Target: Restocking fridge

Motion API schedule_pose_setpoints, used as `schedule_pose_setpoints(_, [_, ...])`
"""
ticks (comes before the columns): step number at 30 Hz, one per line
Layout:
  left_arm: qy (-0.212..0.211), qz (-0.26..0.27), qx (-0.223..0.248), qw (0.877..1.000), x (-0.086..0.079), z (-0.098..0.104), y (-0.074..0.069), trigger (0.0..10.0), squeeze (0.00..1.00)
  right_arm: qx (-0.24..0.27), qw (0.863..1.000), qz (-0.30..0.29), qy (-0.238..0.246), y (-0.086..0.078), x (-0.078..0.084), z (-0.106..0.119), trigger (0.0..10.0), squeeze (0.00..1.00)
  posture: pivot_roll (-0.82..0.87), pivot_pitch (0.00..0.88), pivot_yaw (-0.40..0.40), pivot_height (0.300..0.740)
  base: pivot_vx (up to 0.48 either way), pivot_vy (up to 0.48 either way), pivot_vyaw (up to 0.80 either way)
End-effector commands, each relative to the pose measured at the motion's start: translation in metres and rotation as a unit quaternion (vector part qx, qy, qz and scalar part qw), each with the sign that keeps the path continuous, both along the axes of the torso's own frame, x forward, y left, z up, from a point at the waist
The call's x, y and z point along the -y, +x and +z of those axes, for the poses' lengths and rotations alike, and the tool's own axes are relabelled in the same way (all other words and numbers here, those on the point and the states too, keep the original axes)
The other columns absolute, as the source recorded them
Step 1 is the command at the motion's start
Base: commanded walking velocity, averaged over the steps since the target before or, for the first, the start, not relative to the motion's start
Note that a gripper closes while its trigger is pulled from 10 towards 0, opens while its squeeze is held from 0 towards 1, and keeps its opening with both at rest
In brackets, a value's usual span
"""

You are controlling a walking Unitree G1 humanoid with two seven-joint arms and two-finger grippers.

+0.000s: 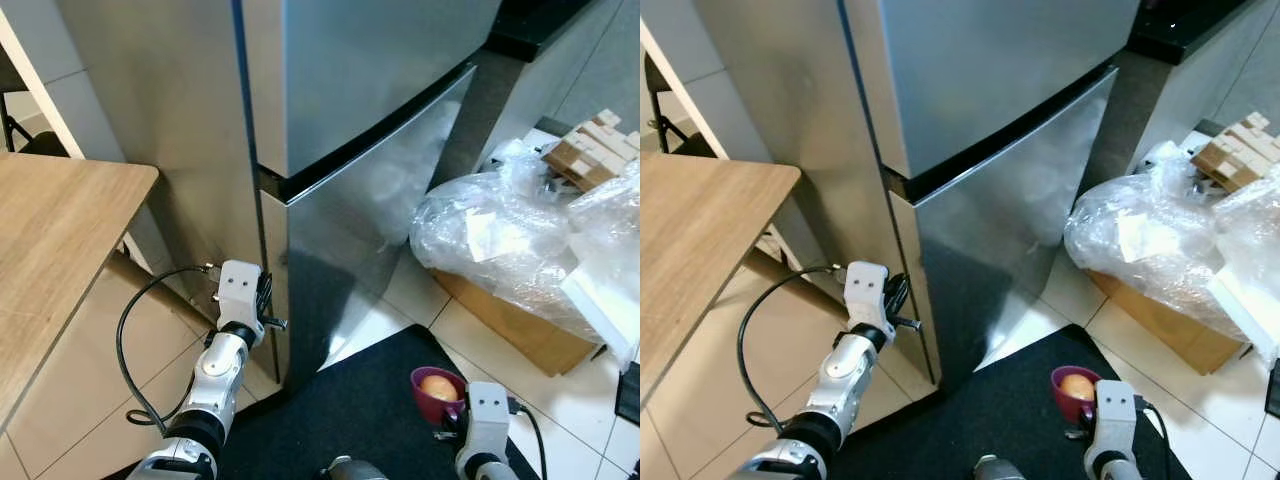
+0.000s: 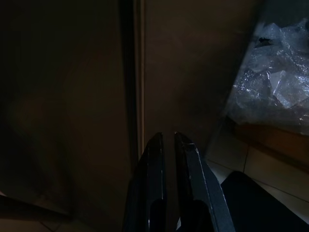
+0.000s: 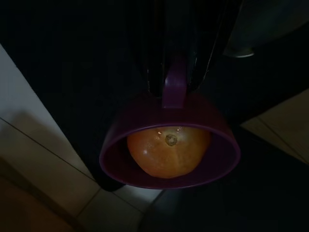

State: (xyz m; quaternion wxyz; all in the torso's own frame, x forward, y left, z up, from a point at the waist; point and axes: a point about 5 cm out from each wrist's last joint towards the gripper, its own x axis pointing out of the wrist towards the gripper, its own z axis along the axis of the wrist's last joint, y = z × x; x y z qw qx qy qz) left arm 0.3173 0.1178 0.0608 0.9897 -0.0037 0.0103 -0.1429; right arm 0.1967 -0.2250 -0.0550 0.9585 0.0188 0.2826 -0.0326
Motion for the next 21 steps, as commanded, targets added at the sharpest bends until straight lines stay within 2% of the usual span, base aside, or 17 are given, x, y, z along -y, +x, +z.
schedule_pose_setpoints(1, [0.002, 0.012, -0.013, 1.000, -0.009, -0.006, -0.003, 10.0, 0.00, -0.008, 1.000, -0.003, 0.004, -0.005, -0.002, -0.004, 10.0, 0.00, -0.17, 0.171, -0.003, 0.740, 0.000, 0.000, 0.00])
schedule_pose_setpoints(5, [0.009, 0.017, -0.016, 1.000, -0.013, -0.007, -0.004, 10.0, 0.00, -0.007, 1.000, 0.000, 0.006, -0.004, -0.004, -0.003, 10.0, 0.00, -0.16, 0.173, -0.001, 0.740, 0.000, 0.000, 0.00])
schedule_pose_setpoints(12, [0.012, 0.023, -0.017, 1.000, -0.015, -0.008, -0.006, 10.0, 0.00, -0.009, 1.000, 0.003, 0.007, -0.004, -0.006, -0.004, 10.0, 0.00, -0.16, 0.174, -0.002, 0.740, 0.000, -0.439, 0.00])
schedule_pose_setpoints(14, [-0.003, 0.034, -0.017, 0.999, -0.017, -0.007, -0.006, 10.0, 0.00, -0.009, 1.000, 0.004, 0.007, -0.004, -0.006, -0.004, 10.0, 0.00, -0.16, 0.174, -0.002, 0.740, 0.000, 0.000, 0.00])
schedule_pose_setpoints(21, [-0.002, 0.041, 0.001, 0.999, -0.021, -0.002, -0.004, 10.0, 0.00, -0.009, 1.000, 0.002, 0.006, -0.005, -0.005, -0.004, 10.0, 0.00, -0.16, 0.174, 0.001, 0.740, 0.000, 0.000, 0.00])
